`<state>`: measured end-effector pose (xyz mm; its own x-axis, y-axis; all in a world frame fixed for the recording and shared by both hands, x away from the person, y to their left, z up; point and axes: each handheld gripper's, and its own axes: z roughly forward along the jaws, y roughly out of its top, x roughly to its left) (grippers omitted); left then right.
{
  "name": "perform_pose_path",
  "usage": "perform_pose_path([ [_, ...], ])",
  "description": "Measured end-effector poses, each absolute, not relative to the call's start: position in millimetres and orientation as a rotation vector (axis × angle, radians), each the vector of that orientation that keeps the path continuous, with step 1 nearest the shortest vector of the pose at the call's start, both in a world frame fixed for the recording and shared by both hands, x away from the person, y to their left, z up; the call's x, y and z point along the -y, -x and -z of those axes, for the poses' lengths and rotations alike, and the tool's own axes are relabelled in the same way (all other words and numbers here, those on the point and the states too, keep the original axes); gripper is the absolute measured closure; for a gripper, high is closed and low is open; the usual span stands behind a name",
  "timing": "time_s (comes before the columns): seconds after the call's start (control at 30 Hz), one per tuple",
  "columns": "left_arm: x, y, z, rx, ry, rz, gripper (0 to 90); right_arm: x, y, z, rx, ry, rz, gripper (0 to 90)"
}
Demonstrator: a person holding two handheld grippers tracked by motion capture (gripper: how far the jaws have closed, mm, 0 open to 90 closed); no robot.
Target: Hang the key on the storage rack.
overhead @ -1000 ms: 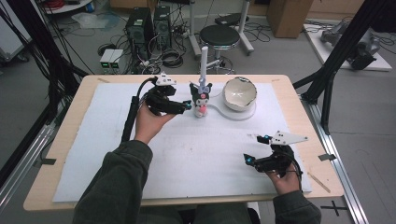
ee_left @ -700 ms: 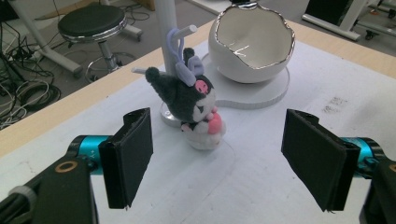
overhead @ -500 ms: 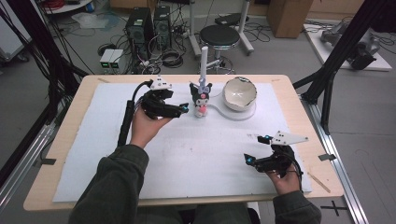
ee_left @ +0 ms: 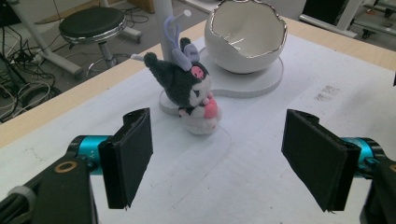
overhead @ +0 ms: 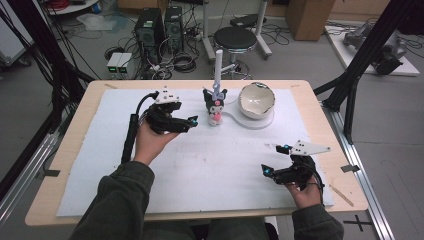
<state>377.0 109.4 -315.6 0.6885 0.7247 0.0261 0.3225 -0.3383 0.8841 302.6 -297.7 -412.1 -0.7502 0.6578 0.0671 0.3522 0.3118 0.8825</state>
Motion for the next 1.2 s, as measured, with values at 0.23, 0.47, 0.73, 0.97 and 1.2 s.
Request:
perform_pose_path([
  [0.23,-115,-369,320,-0.804,-1.939,-0.523,24.6,297,-303,412,-2.274,-0.906,-1.410,6.2],
  [0.47,-124,-360,322,-0.800,-1.935,-0.525,24.1,296,-303,412,-2.275,-0.911,-1.408,6.2],
  [0.73,-130,-349,327,-0.779,-1.953,-0.525,23.6,296,-302,412,-2.274,-0.919,-1.406,6.2],
  [0.97,-137,-340,325,-0.757,-1.950,-0.528,23.3,296,-302,412,-2.267,-0.912,-1.404,6.2],
  [1.2,-142,-334,328,-0.745,-1.951,-0.520,23.1,296,-302,412,-2.273,-0.920,-1.403,6.2],
])
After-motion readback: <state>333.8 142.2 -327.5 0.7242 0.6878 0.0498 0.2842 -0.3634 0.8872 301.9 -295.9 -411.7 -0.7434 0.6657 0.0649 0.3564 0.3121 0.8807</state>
